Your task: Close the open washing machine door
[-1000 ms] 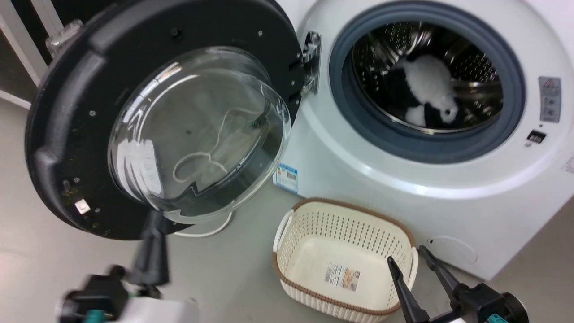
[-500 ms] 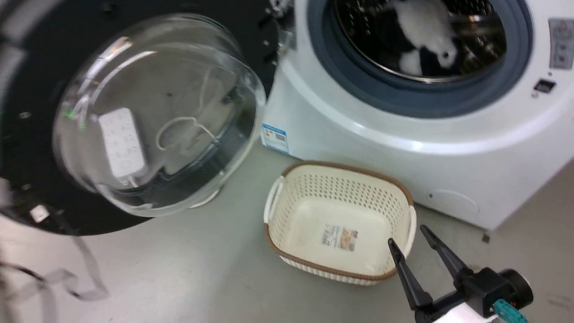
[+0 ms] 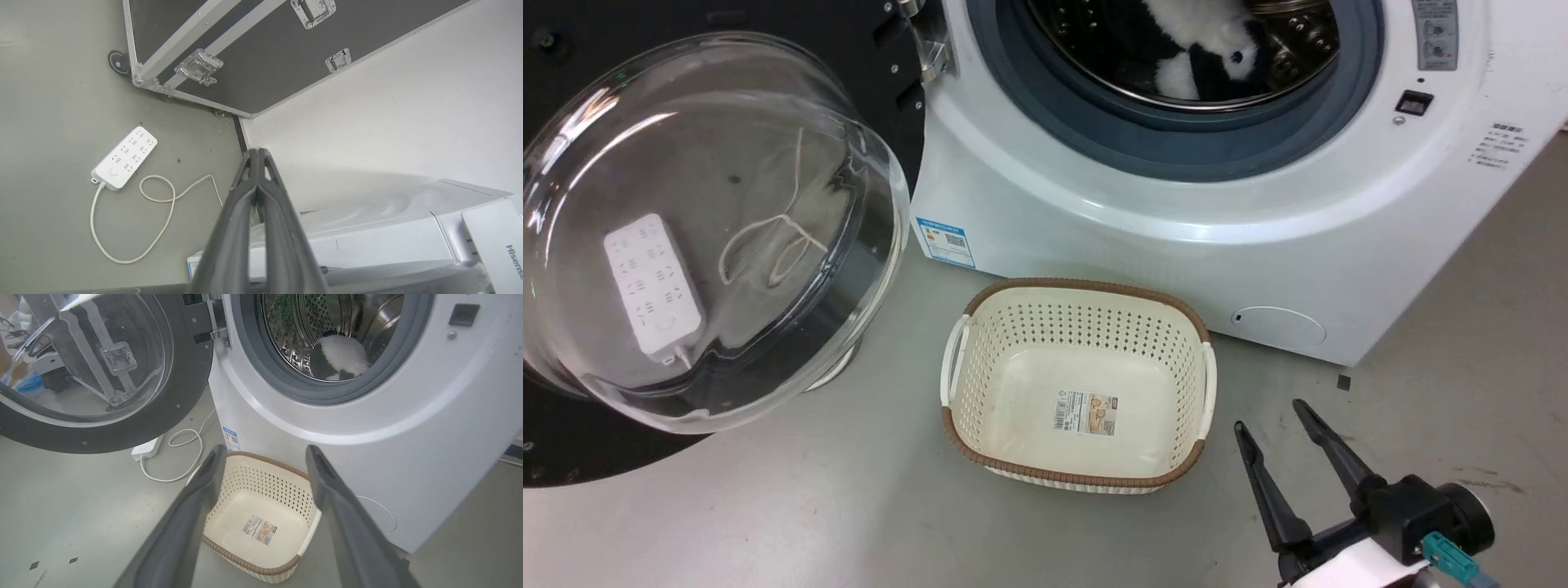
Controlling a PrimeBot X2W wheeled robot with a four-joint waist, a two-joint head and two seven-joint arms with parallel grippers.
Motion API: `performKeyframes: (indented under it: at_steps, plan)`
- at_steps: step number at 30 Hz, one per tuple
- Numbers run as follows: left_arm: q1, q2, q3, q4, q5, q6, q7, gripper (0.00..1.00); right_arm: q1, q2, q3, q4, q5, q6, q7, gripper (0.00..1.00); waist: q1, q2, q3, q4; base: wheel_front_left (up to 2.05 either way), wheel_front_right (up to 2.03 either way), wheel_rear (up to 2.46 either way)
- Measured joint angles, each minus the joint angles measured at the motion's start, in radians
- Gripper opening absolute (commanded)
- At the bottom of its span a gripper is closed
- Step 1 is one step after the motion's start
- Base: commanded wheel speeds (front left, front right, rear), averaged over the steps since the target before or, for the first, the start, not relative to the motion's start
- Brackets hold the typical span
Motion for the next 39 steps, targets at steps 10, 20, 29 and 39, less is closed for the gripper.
performKeyframes:
  at_steps: [10,20,29,39]
  plan:
    - [0.078,-0.019,-0.014,-0.048,-0.108,0.021,0.281,0.0,0.0,0.007,-0.006,0.029,0.0,0.0,0.0,1.0,-0.0002,0.0,-0.049,0.0,0.0,0.0,0.0]
    - [0.281,-0.165,-0.057,-0.212,-0.2,0.007,0.501,0.0,0.03,0.039,-0.04,0.053,0.0,0.0,0.0,1.0,-0.0003,0.0,-0.158,0.006,0.0,0.0,0.0]
    - [0.463,-0.385,-0.138,-0.409,-0.271,-0.019,0.599,0.0,0.064,0.057,-0.105,0.056,-0.016,0.0,0.0,1.0,-0.0004,0.0,-0.25,0.002,0.0,0.0,0.0]
    - [0.668,-0.463,-0.349,-0.53,-0.431,-0.016,0.507,0.0,0.071,0.061,-0.147,0.036,-0.037,0.0,0.0,1.0,-0.0002,0.0,-0.28,-0.072,0.0,0.0,0.0]
